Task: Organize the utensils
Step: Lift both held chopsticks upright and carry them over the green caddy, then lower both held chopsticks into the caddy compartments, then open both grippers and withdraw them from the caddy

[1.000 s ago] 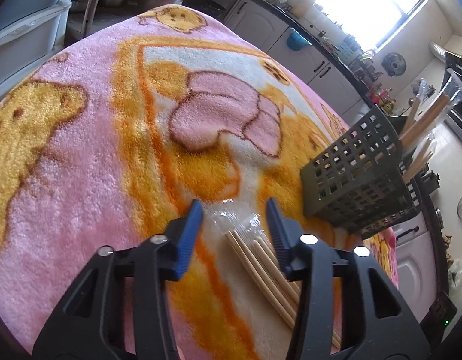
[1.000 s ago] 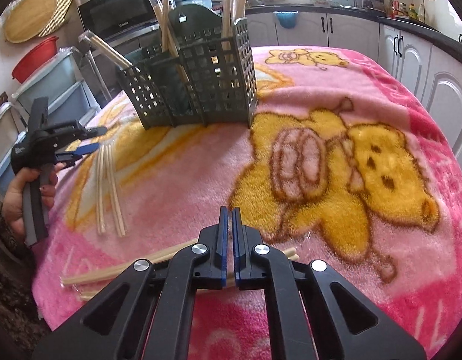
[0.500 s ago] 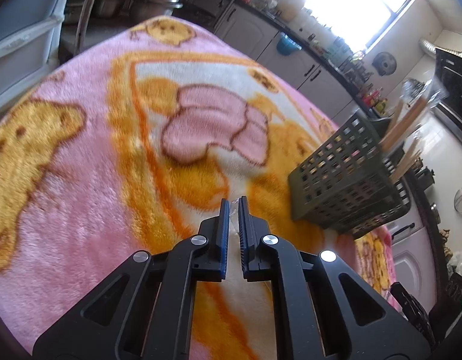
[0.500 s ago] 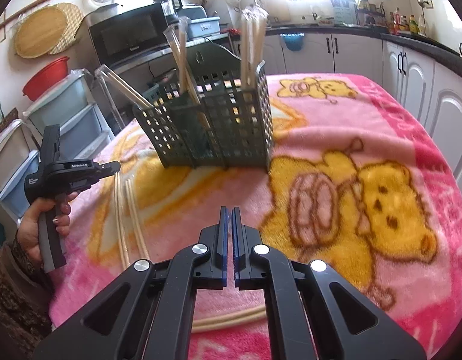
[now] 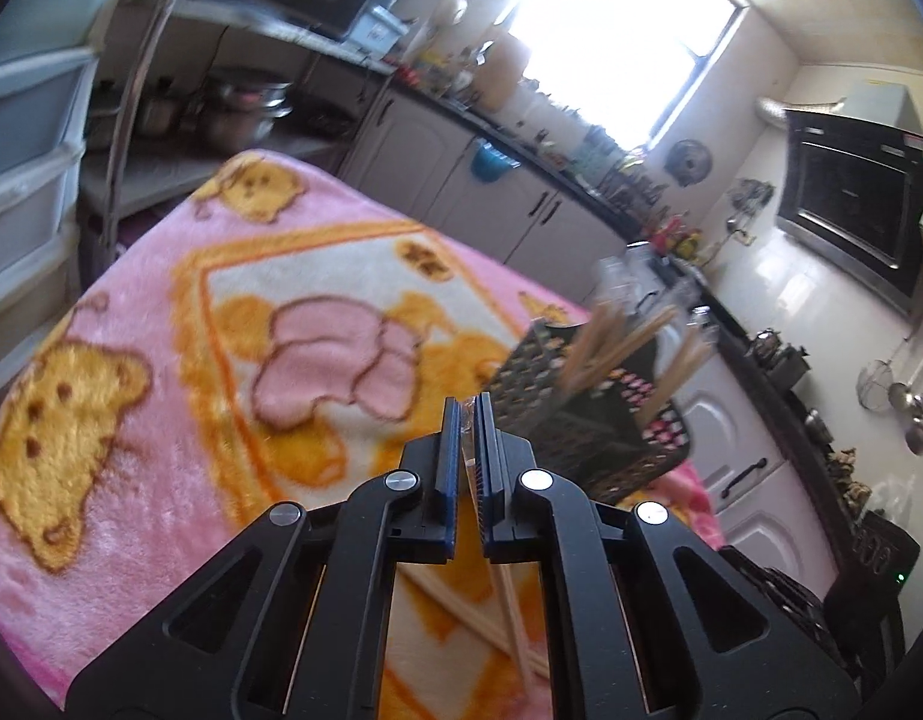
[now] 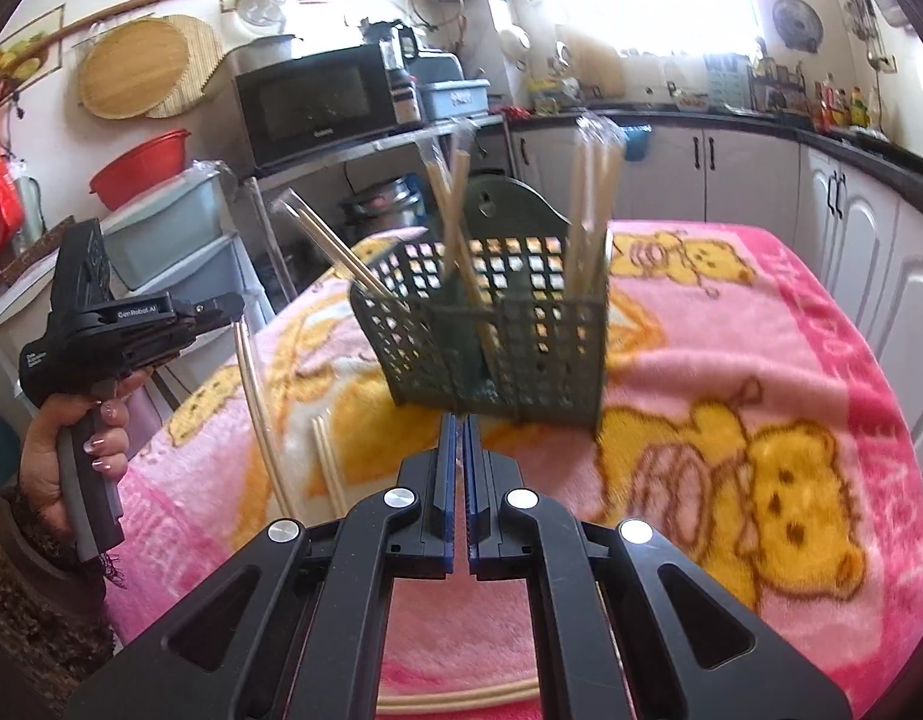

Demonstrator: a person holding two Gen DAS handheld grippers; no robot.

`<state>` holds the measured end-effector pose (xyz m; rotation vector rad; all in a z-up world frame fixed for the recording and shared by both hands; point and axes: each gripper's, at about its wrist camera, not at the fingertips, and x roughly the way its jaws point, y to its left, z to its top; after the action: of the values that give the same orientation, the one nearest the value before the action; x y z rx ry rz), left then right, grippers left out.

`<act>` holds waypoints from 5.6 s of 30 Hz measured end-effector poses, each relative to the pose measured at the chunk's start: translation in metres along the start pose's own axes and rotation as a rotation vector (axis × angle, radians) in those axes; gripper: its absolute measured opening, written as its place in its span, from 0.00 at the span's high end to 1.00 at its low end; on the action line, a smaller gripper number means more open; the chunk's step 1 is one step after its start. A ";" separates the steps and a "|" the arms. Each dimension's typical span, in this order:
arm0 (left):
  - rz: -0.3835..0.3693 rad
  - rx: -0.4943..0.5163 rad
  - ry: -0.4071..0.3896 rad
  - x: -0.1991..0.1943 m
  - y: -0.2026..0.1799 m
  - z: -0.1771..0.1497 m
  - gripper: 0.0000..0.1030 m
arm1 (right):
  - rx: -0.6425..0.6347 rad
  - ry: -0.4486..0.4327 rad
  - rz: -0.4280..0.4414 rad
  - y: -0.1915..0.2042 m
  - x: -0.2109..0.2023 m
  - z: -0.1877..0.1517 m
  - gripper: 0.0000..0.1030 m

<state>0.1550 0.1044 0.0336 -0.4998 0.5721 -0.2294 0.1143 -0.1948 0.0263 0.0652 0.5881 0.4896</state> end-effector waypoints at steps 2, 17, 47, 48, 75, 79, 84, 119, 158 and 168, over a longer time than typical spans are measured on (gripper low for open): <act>-0.025 0.016 -0.012 -0.006 -0.011 0.002 0.98 | -0.007 -0.016 0.005 0.004 -0.003 0.005 0.97; -0.162 0.133 -0.050 -0.027 -0.071 0.015 0.99 | -0.060 -0.159 -0.003 0.019 -0.040 0.036 0.98; -0.326 0.250 -0.153 -0.035 -0.147 0.057 0.99 | -0.100 -0.386 -0.077 0.005 -0.085 0.095 0.98; -0.329 0.252 -0.163 -0.035 -0.150 0.060 0.99 | -0.101 -0.394 -0.078 0.004 -0.086 0.099 0.98; -0.364 0.219 -0.243 -0.003 -0.171 0.103 0.99 | -0.177 -0.577 -0.080 0.003 -0.085 0.176 0.98; -0.362 0.209 -0.231 0.012 -0.168 0.102 0.99 | -0.181 -0.570 -0.086 0.000 -0.076 0.178 0.98; -0.357 0.196 -0.207 0.029 -0.161 0.097 0.99 | -0.169 -0.539 -0.100 -0.009 -0.057 0.175 0.98; -0.278 0.172 -0.086 0.071 -0.130 0.057 0.99 | -0.081 -0.346 -0.129 -0.037 0.022 0.133 0.88; -0.141 0.196 -0.017 0.024 -0.093 0.007 0.13 | 0.008 -0.206 -0.169 -0.033 -0.019 0.060 0.44; -0.100 0.187 0.005 0.022 -0.079 -0.007 0.10 | 0.004 -0.156 -0.172 -0.027 -0.018 0.041 0.41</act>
<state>0.1632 0.0266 0.0584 -0.3471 0.5255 -0.3754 0.1355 -0.2236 0.0644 0.0554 0.4368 0.3134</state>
